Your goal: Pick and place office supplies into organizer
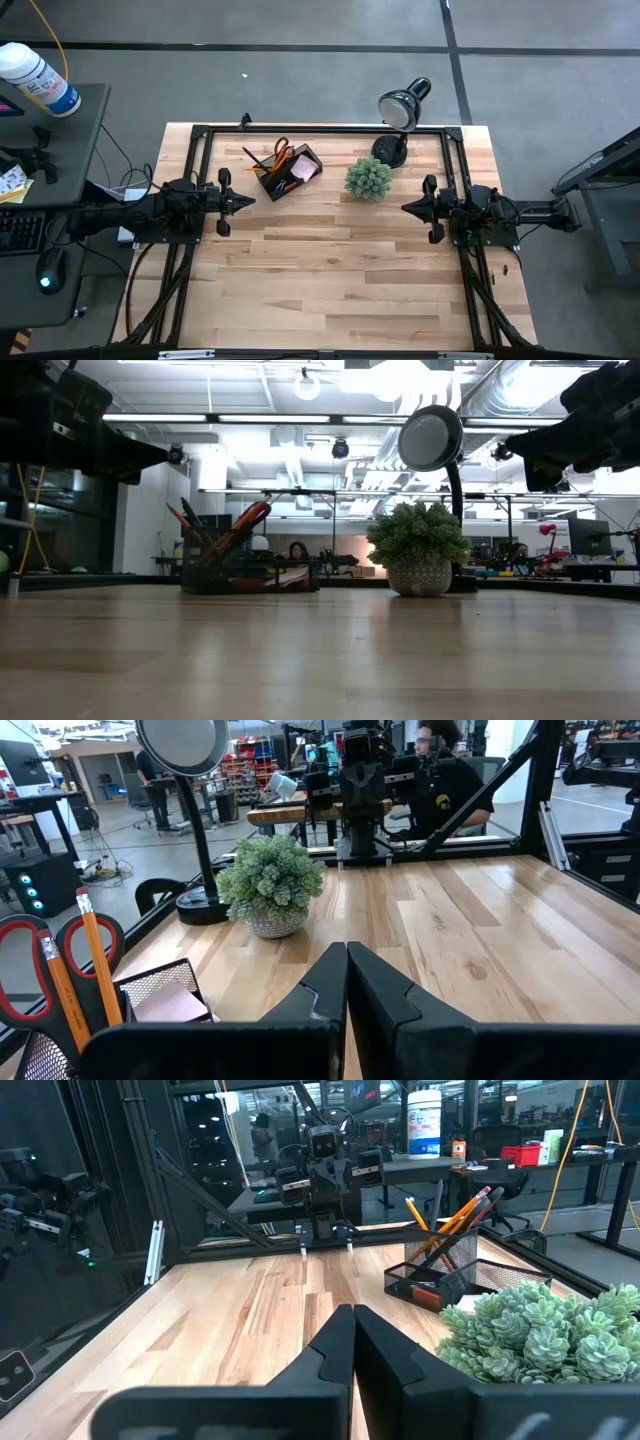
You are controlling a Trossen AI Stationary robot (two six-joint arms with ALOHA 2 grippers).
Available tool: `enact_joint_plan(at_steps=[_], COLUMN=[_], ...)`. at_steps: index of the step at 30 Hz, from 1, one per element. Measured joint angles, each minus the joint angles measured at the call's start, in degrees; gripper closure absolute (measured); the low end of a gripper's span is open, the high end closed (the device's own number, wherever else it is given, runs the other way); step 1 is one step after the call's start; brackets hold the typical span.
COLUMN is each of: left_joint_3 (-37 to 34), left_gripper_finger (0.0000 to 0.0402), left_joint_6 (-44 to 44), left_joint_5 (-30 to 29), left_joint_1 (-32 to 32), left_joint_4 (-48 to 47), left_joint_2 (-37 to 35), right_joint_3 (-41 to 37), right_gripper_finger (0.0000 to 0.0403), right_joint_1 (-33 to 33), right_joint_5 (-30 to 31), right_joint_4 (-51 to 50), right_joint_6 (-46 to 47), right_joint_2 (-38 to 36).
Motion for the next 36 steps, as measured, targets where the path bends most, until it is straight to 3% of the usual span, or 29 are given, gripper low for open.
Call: enact_joint_plan(at_steps=[36], left_joint_3=[0.0], left_gripper_finger=[0.0401], left_joint_6=[0.0], left_joint_5=[0.0], left_joint_1=[0.0], left_joint_4=[0.0], left_joint_2=[0.0], right_joint_3=[0.0], right_gripper_finger=[0.0397], right_joint_1=[0.0], right_joint_5=[0.0], right_joint_4=[0.0], right_joint_6=[0.0], right_joint_2=[0.0])
